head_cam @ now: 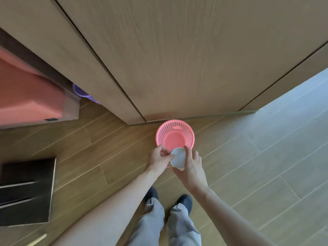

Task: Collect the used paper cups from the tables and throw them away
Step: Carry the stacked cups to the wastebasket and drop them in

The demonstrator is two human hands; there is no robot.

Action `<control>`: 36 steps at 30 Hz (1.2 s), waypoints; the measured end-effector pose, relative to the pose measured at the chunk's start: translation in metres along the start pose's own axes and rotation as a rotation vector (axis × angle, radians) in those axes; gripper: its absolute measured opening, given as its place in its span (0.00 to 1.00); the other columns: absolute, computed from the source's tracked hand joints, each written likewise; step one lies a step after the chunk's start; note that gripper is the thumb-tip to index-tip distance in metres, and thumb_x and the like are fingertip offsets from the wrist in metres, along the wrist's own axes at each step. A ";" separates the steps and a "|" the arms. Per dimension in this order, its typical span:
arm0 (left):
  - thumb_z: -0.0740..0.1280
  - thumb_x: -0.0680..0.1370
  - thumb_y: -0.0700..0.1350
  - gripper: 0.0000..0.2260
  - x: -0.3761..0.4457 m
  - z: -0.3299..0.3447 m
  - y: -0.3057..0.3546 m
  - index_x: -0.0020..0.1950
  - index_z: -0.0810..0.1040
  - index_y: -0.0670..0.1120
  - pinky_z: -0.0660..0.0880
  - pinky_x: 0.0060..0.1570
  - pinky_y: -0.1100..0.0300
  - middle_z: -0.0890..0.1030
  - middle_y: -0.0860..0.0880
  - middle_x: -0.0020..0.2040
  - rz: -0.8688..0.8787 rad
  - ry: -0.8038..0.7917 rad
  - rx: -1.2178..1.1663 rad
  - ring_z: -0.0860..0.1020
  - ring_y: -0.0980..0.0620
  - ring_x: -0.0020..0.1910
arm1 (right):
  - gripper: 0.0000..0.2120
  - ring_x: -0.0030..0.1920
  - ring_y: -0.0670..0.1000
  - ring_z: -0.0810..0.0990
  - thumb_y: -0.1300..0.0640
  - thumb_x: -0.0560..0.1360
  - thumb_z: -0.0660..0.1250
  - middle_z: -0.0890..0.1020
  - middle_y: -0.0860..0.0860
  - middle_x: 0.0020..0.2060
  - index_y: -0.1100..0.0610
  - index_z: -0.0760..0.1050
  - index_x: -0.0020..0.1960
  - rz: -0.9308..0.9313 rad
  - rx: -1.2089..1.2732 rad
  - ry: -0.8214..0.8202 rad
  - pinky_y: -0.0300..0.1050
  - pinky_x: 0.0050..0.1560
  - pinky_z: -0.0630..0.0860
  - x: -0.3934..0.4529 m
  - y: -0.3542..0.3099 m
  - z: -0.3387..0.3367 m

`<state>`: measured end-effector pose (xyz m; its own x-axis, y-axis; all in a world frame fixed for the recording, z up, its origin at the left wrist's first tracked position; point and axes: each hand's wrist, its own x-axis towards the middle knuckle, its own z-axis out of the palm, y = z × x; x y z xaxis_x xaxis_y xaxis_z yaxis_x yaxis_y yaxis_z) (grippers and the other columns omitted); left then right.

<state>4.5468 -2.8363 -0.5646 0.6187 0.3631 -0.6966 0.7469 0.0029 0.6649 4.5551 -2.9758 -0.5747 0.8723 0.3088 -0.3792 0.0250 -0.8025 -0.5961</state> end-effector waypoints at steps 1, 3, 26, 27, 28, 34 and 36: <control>0.73 0.76 0.37 0.06 0.009 0.001 -0.005 0.44 0.76 0.44 0.84 0.42 0.55 0.82 0.46 0.45 0.007 0.000 0.019 0.83 0.47 0.44 | 0.42 0.63 0.54 0.69 0.42 0.72 0.72 0.68 0.53 0.65 0.53 0.54 0.78 0.020 0.006 0.005 0.47 0.48 0.78 0.004 0.005 0.008; 0.73 0.75 0.36 0.07 0.032 0.000 -0.014 0.42 0.76 0.44 0.82 0.46 0.49 0.80 0.48 0.44 0.052 0.004 0.050 0.81 0.48 0.45 | 0.40 0.62 0.54 0.70 0.41 0.72 0.72 0.69 0.52 0.62 0.52 0.57 0.76 0.031 0.002 0.018 0.46 0.45 0.77 0.011 0.016 0.026; 0.68 0.79 0.40 0.04 0.320 0.014 -0.157 0.48 0.81 0.49 0.78 0.56 0.54 0.82 0.52 0.58 0.496 0.045 0.415 0.80 0.52 0.55 | 0.42 0.60 0.62 0.77 0.43 0.67 0.76 0.71 0.56 0.63 0.57 0.59 0.71 0.075 -0.115 -0.010 0.58 0.51 0.77 0.278 0.180 0.273; 0.68 0.79 0.41 0.04 0.327 0.014 -0.161 0.48 0.81 0.49 0.77 0.57 0.53 0.81 0.51 0.59 0.520 0.039 0.437 0.79 0.52 0.57 | 0.43 0.59 0.61 0.78 0.39 0.67 0.75 0.72 0.56 0.63 0.57 0.59 0.71 0.082 -0.144 -0.040 0.57 0.51 0.77 0.290 0.186 0.283; 0.67 0.79 0.41 0.04 0.333 0.014 -0.166 0.49 0.81 0.49 0.77 0.59 0.52 0.81 0.51 0.60 0.544 0.027 0.460 0.79 0.51 0.58 | 0.45 0.59 0.61 0.78 0.38 0.66 0.75 0.73 0.57 0.63 0.58 0.58 0.71 0.083 -0.173 -0.066 0.57 0.52 0.77 0.301 0.191 0.292; 0.67 0.79 0.42 0.04 0.351 0.012 -0.190 0.50 0.80 0.50 0.71 0.58 0.58 0.78 0.53 0.61 0.621 0.019 0.514 0.76 0.53 0.62 | 0.49 0.63 0.62 0.76 0.42 0.67 0.77 0.71 0.60 0.65 0.59 0.52 0.75 0.134 -0.289 -0.127 0.57 0.58 0.76 0.355 0.216 0.335; 0.68 0.79 0.43 0.04 0.351 0.011 -0.189 0.50 0.81 0.52 0.68 0.55 0.60 0.77 0.54 0.59 0.630 0.031 0.497 0.75 0.55 0.61 | 0.50 0.66 0.63 0.73 0.46 0.67 0.79 0.69 0.61 0.68 0.58 0.51 0.76 0.157 -0.288 -0.131 0.59 0.63 0.74 0.362 0.221 0.344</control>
<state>4.6253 -2.7198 -0.9373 0.9586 0.1840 -0.2173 0.2847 -0.6236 0.7281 4.7086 -2.8661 -1.0870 0.8067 0.2182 -0.5492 0.0485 -0.9507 -0.3064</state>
